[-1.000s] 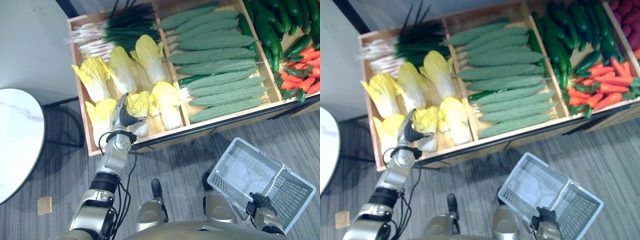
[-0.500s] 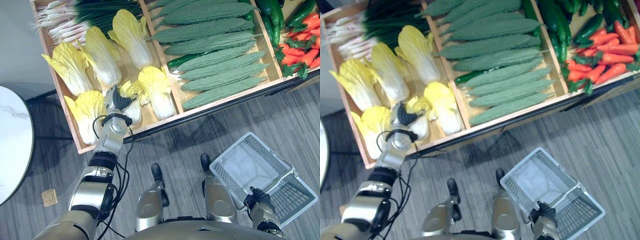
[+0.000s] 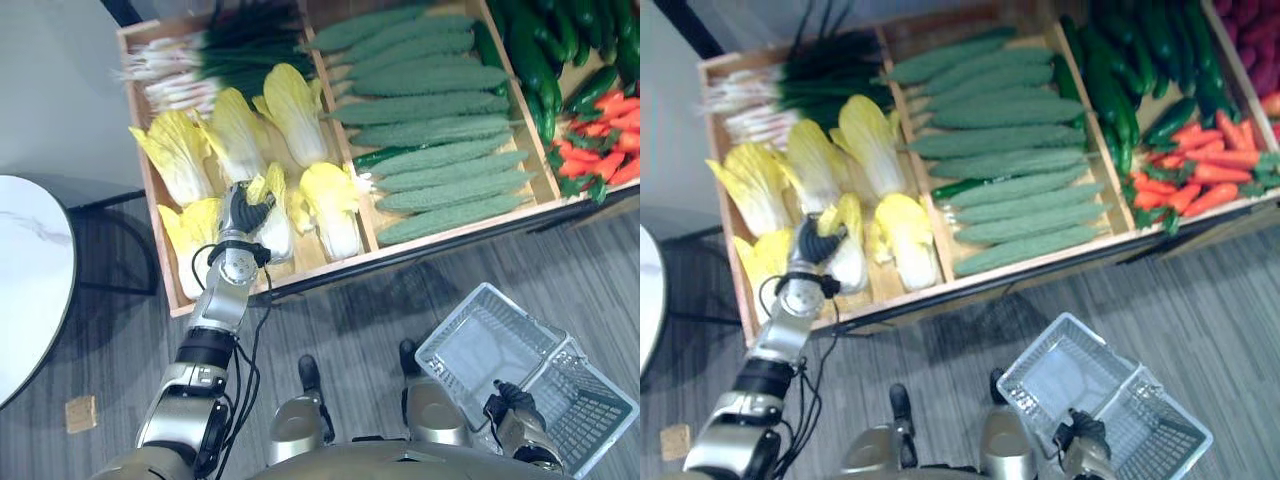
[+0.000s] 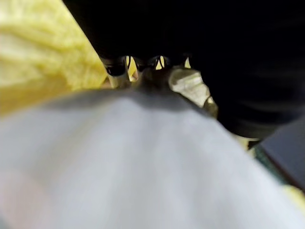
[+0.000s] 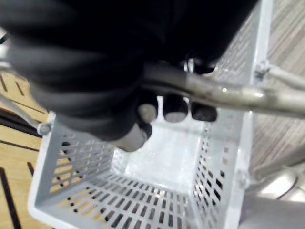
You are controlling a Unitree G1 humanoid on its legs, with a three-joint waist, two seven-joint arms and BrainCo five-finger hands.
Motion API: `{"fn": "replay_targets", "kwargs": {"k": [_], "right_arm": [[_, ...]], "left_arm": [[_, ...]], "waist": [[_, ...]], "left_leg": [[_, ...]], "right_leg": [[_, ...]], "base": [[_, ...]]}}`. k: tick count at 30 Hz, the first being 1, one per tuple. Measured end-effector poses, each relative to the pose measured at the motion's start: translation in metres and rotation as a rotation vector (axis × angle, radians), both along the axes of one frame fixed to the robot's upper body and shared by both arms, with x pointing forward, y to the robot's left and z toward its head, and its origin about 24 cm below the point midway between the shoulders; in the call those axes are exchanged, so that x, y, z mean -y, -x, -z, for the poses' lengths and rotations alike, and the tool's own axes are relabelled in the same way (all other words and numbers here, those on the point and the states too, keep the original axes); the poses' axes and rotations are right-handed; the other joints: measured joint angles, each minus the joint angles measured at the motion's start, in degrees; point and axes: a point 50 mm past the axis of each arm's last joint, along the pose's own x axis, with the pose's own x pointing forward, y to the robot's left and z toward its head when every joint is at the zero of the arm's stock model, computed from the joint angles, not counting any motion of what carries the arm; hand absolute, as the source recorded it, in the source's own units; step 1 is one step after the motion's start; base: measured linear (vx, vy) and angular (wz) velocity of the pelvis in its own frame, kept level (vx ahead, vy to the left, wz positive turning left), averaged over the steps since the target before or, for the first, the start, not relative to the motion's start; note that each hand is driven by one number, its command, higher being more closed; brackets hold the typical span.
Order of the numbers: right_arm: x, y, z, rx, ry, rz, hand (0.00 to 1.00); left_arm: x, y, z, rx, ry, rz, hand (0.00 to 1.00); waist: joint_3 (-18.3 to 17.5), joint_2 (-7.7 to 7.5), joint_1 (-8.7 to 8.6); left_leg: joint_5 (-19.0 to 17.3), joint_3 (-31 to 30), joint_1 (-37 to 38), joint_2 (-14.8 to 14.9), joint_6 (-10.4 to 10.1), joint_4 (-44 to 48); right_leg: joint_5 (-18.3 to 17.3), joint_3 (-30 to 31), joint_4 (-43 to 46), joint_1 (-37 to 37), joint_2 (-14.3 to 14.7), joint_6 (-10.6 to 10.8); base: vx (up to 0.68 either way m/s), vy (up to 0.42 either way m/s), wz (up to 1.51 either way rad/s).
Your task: Pick vegetable in the basket
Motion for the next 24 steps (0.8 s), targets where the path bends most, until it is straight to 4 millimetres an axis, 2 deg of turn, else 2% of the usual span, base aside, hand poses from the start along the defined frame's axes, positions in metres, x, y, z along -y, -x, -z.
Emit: {"fn": "replay_targets", "kwargs": {"k": [2, 6, 8, 9, 10, 11, 12, 13, 14, 15, 16, 17, 18, 19, 20, 21, 22, 23, 24], "right_arm": [[0.002, 0.01, 0.002, -0.017, -0.002, 0.02, 1.0], [0.004, 0.022, 0.003, -0.024, -0.008, 0.065, 1.0], [0.003, 0.015, 0.001, 0.003, -0.001, 0.064, 1.0], [0.004, 0.007, -0.003, 0.027, 0.015, 0.052, 1.0], [0.005, 0.002, -0.005, 0.043, 0.024, 0.037, 1.0], [0.008, -0.008, -0.011, 0.077, 0.062, 0.022, 1.0], [0.01, -0.023, -0.02, 0.116, 0.104, -0.04, 1.0], [0.01, -0.032, -0.024, 0.136, 0.129, -0.088, 1.0], [0.005, -0.055, -0.035, 0.194, 0.171, -0.17, 1.0], [0.002, -0.064, -0.041, 0.217, 0.197, -0.214, 1.0], [-0.005, -0.074, -0.049, 0.249, 0.235, -0.292, 1.0], [-0.014, -0.082, -0.056, 0.291, 0.255, -0.338, 1.0], [-0.019, -0.085, -0.06, 0.316, 0.259, -0.357, 1.0], [-0.029, -0.091, -0.068, 0.369, 0.263, -0.388, 1.0], [-0.04, -0.095, -0.075, 0.411, 0.271, -0.437, 1.0], [-0.045, -0.095, -0.078, 0.425, 0.269, -0.456, 1.0], [-0.054, -0.092, -0.081, 0.452, 0.259, -0.501, 1.0], [-0.065, -0.088, -0.083, 0.469, 0.234, -0.556, 1.0], [-0.071, -0.085, -0.083, 0.478, 0.22, -0.581, 1.0]], "left_arm": [[0.008, 0.008, -0.025, 0.144, 0.012, 0.015, 1.0], [0.025, 0.015, -0.033, 0.223, 0.072, 0.047, 1.0], [0.029, 0.021, -0.036, 0.252, 0.085, 0.056, 1.0], [0.032, 0.026, -0.036, 0.264, 0.088, 0.068, 1.0], [0.033, 0.029, -0.034, 0.265, 0.09, 0.074, 1.0], [0.035, 0.033, -0.031, 0.263, 0.093, 0.086, 1.0], [0.034, 0.037, -0.026, 0.249, 0.094, 0.089, 1.0], [0.033, 0.039, -0.021, 0.235, 0.093, 0.09, 1.0], [0.033, 0.044, -0.009, 0.186, 0.094, 0.098, 1.0], [0.035, 0.046, -0.002, 0.156, 0.1, 0.109, 1.0], [0.046, 0.047, 0.014, 0.084, 0.115, 0.15, 1.0], [0.059, 0.045, 0.032, -0.005, 0.122, 0.202, 1.0], [0.063, 0.043, 0.044, -0.061, 0.122, 0.215, 1.0], [0.069, 0.042, 0.07, -0.189, 0.114, 0.242, 1.0], [0.079, 0.044, 0.096, -0.315, 0.107, 0.27, 1.0], [0.082, 0.046, 0.106, -0.368, 0.091, 0.286, 1.0], [0.09, 0.051, 0.123, -0.459, 0.067, 0.321, 1.0], [0.098, 0.056, 0.135, -0.519, 0.059, 0.351, 1.0], [0.102, 0.058, 0.139, -0.542, 0.059, 0.366, 1.0]], "waist": [[-0.3, -0.14, 0.34], [-1.5, -0.67, 0.82], [-1.6, -0.85, 1.2], [-1.6, -0.73, 1.25], [-1.7, -0.6, 1.19], [-1.7, -0.61, 1.3], [-1.7, -0.7, 1.46], [-1.7, -0.7, 1.51], [-2.0, -0.45, 1.55], [-2.2, -0.21, 1.51], [-3.0, -0.06, 0.95], [-3.2, -0.19, 0.62], [-3.2, -0.12, 0.34], [-3.2, -0.07, -0.68], [-3.2, -0.07, -2.45], [-3.2, -0.07, -2.73], [-3.2, 0.12, -3.02], [-3.1, 0.28, -2.77], [-3.1, 0.37, -2.52]], "left_leg": [[-0.1, -0.7, 0.8, -0.3, 0.0, 0.0], [-0.3, -0.1, 2.0, -0.4, 0.1, 0.0], [-0.8, 2.6, 2.5, -0.1, -0.5, 0.0], [-0.5, 5.5, 3.4, 0.3, -0.3, 0.0], [-0.7, 7.1, 3.9, 0.6, -0.5, 0.1], [-1.7, 10.9, 5.0, 1.5, -0.6, 1.3], [-3.3, 15.8, 6.6, 2.5, -1.5, 2.9], [-4.0, 18.8, 7.5, 3.3, -1.9, 3.7], [-5.8, 24.7, 9.4, 4.4, -3.1, 5.2], [-6.4, 27.4, 10.0, 5.0, -3.4, 5.8], [-6.8, 31.7, 10.6, 5.3, -3.8, 6.1], [-7.4, 35.6, 11.0, 5.9, -4.7, 7.6], [-7.5, 37.2, 11.1, 6.4, -4.8, 8.7], [-7.5, 39.9, 11.3, 7.9, -4.7, 11.9], [-7.5, 41.9, 11.3, 10.6, -4.8, 17.4], [-7.4, 42.5, 11.3, 12.5, -4.7, 21.3], [-6.1, 42.4, 11.0, 17.6, -2.8, 31.7], [-2.1, 38.7, 9.5, 22.3, 4.2, 42.0], [-2.4, 34.8, 7.7, 23.5, 7.4, 46.8]], "right_leg": [[-1.7, -0.1, 2.0, 0.4, -0.3, 0.0], [-3.5, 0.2, 5.5, -0.4, -0.5, 0.1], [-4.7, -0.4, 6.5, -2.4, -0.8, -1.0], [-5.1, -7.7, 7.4, -3.0, -3.6, -2.9], [-5.3, -12.0, 8.0, -3.1, -5.1, -3.9], [-3.1, -22.0, 10.3, -3.5, -8.5, -9.4], [-1.8, -30.6, 14.0, -4.7, -11.0, -11.9], [-1.5, -34.7, 15.7, -5.3, -11.5, -12.2], [-2.7, -42.1, 17.7, -5.5, -12.2, -13.8], [-4.0, -43.5, 18.6, -5.8, -12.4, -13.5], [-5.2, -47.0, 21.0, -6.9, -13.6, -11.7], [-4.7, -44.5, 22.0, -9.5, -12.6, -9.2], [-5.0, -42.7, 22.4, -10.7, -11.4, -9.3], [-5.7, -39.9, 22.9, -12.2, -10.0, -9.6], [-6.5, -37.1, 23.0, -12.8, -7.6, -10.1], [-6.8, -35.8, 22.8, -12.8, -6.5, -10.5], [-7.4, -32.6, 21.7, -12.2, -3.5, -11.4], [-7.6, -28.6, 19.5, -10.6, 0.1, -12.0], [-7.8, -26.7, 18.3, -9.8, 1.6, -12.3]], "base": [[-0.06, 0.004, 0.23], [-0.08, -0.004, -0.01], [-0.07, 0.014, -0.65], [-0.04, 0.074, -0.95], [0.07, 0.122, -1.26], [0.1, 0.121, -1.7], [0.13, 0.079, -1.89], [0.12, 0.015, -2.4], [0.09, 0.0, -1.96], [0.14, -0.076, -2.17], [0.17, -0.106, -1.88], [0.2, -0.135, -1.78], [0.18, -0.168, -1.69], [0.22, -0.228, -1.42], [0.25, -0.253, -1.42], [0.29, -0.233, -1.55], [0.3, -0.21, -1.82], [0.3, -0.183, -1.88], [0.29, -0.136, -1.75]]}}
